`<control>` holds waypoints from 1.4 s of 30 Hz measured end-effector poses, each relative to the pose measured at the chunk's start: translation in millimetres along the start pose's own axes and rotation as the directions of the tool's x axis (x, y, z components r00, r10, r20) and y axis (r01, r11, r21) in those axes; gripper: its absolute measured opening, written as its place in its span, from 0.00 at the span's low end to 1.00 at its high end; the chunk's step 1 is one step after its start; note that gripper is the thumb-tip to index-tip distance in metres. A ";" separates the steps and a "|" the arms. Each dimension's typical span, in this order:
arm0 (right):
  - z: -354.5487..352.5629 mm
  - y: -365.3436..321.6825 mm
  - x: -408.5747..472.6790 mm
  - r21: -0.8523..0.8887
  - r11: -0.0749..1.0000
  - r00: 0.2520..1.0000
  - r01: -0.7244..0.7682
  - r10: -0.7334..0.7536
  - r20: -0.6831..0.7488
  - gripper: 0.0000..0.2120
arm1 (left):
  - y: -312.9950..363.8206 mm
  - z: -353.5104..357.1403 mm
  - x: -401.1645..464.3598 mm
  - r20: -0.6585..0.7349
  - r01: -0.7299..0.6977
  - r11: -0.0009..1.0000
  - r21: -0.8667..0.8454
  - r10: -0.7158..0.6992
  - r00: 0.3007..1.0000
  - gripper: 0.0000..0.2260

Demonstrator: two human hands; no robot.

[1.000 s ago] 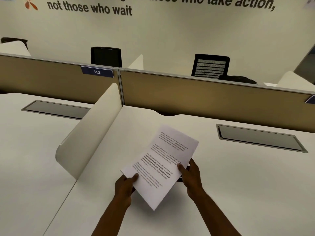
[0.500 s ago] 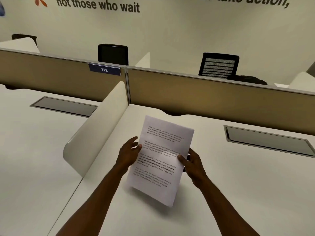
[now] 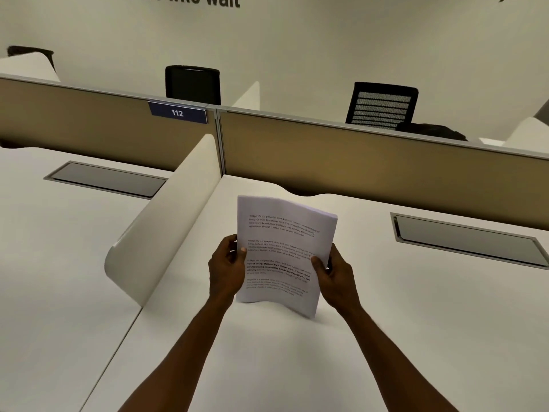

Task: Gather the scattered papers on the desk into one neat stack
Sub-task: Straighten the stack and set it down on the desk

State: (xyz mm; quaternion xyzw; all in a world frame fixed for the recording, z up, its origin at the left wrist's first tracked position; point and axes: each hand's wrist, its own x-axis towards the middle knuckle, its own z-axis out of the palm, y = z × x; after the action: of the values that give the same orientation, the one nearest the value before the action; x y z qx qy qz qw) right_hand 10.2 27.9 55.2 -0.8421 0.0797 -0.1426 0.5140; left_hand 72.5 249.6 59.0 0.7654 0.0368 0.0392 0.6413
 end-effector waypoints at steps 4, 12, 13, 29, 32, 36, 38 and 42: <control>10.7 16.5 -13.2 0.023 0.997 0.997 -0.072 0.072 -0.013 0.09 | -17.3 4.6 -7.8 0.024 -0.035 0.999 0.034 0.034 0.999 0.10; 11.8 16.7 -16.2 0.059 0.997 0.991 -0.050 0.057 -0.123 0.03 | -15.0 1.0 -9.9 -0.051 -0.095 0.995 0.012 0.096 0.994 0.12; 12.3 17.2 -16.3 0.063 0.997 0.990 -0.046 0.054 -0.133 0.03 | -14.3 0.6 -9.5 -0.052 -0.105 0.994 0.016 0.105 0.993 0.12; 17.0 22.6 -3.3 -0.056 0.993 0.981 -0.107 0.096 -0.166 0.09 | -15.4 -1.7 15.6 -0.041 -0.034 0.991 0.130 0.040 0.998 0.10; 18.6 17.9 7.2 -0.039 0.993 0.984 -0.109 0.103 -0.144 0.09 | -9.2 -4.4 26.6 -0.046 -0.039 0.988 0.151 0.047 0.998 0.10; 23.8 10.8 23.6 -0.001 0.988 0.981 -0.152 0.150 -0.121 0.10 | -1.6 -11.1 47.3 -0.041 -0.063 0.972 0.226 0.074 0.996 0.11; 28.2 7.4 33.7 0.031 0.981 0.976 -0.191 0.193 -0.099 0.10 | 4.3 -14.7 59.9 -0.033 -0.069 0.960 0.270 0.081 0.996 0.11; 42.4 2.9 55.8 0.133 0.946 0.954 -0.294 0.299 -0.014 0.10 | 12.0 -20.4 88.7 -0.026 -0.056 0.938 0.341 0.069 0.997 0.12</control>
State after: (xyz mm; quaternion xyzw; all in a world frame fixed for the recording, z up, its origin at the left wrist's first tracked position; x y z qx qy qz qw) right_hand 76.8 46.7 43.2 -0.7829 0.2045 -0.0827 0.5817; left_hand 158.6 276.9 75.5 0.8645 0.0311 0.0670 0.4971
